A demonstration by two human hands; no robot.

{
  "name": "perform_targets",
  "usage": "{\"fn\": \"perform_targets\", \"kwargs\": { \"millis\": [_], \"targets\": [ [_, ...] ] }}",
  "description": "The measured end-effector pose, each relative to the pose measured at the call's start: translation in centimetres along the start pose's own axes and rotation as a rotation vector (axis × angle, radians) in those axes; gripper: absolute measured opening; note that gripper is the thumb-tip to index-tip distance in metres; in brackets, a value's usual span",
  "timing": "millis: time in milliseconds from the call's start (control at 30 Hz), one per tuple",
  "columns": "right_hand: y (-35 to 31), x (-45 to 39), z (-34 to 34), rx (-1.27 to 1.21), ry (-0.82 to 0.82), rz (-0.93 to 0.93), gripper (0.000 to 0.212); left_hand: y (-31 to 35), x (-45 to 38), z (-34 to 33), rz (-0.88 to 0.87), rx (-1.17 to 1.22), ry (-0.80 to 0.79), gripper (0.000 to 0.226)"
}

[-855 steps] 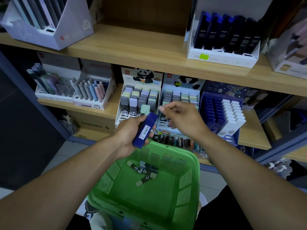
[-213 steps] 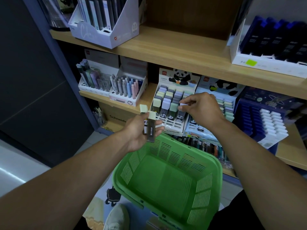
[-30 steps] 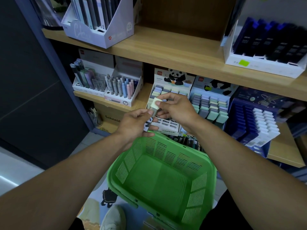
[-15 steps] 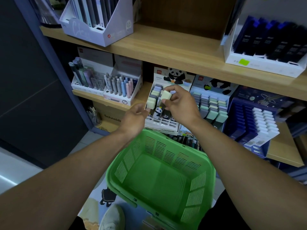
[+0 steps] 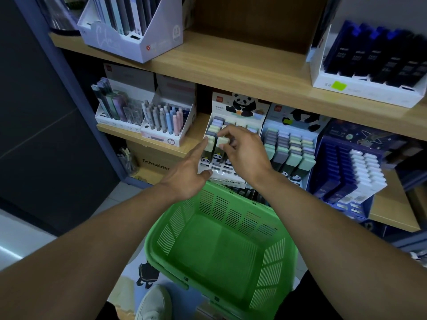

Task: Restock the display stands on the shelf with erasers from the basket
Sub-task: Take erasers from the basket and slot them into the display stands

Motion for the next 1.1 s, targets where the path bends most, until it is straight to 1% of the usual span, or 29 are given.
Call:
{"fn": "perform_targets", "kwargs": {
  "millis": [233, 367, 633, 800, 900, 967, 1000, 1033, 1100],
  "targets": [
    [0.3, -0.4, -0.2, 0.028, -0.075, -0.077, 0.017, -0.5, 0.0, 0.5, -0.011, -0.046, 0.015, 0.088],
    [0.0, -0.4, 0.0, 0.073, -0.026, -0.082, 0.021, -0.2, 0.0, 0.4, -0.012, -0.051, 0.02, 0.089],
    [-0.1, -0.8, -0.3, 0.042, 0.004, -0.147, 0.011, 0.3, -0.1, 0.2, -0.003, -0.054, 0.029, 0.09],
    [0.2, -0.6, -0.8, 0.161, -0.02, -0.11, 0.018, 0.5, -0.1, 0.1, -0.002, -0.057, 0.045, 0.091],
    [0.1, -0.3, -1.0, 0.221, -0.046, -0.102, 0.025, 0.6, 0.1, -0.3, -0.037, -0.116, 0.035, 0.092],
    [-0.1, 0.3, -0.7, 0.228, -0.047, -0.083, 0.029, 0.7, 0.1, -0.7, -0.021, -0.151, 0.017, 0.094],
    [-0.1, 0.6, -0.5, 0.22, -0.046, -0.076, 0.031, 0.8, 0.4, -0.7, -0.022, -0.218, 0.041, 0.094],
    [0.1, 0.9, -0.1, 0.215, -0.045, -0.083, 0.033, 1.1, 0.5, -0.8, -0.063, -0.316, 0.103, 0.091],
    [1.1, 1.4, 0.9, 0.25, -0.063, -0.144, 0.031, 2.5, 0.6, -1.3, -0.216, -0.499, 0.234, 0.071]
  ]
}}
Point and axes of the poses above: each hand's wrist, its own x-axis away from the middle knuckle, its own z-axis out of the back of the hand, y = z × x, the point moved 4 cm from there along -x, towards the middle knuckle, and after that the axes turned 15 degrees about -z, right-handed, at the moved point
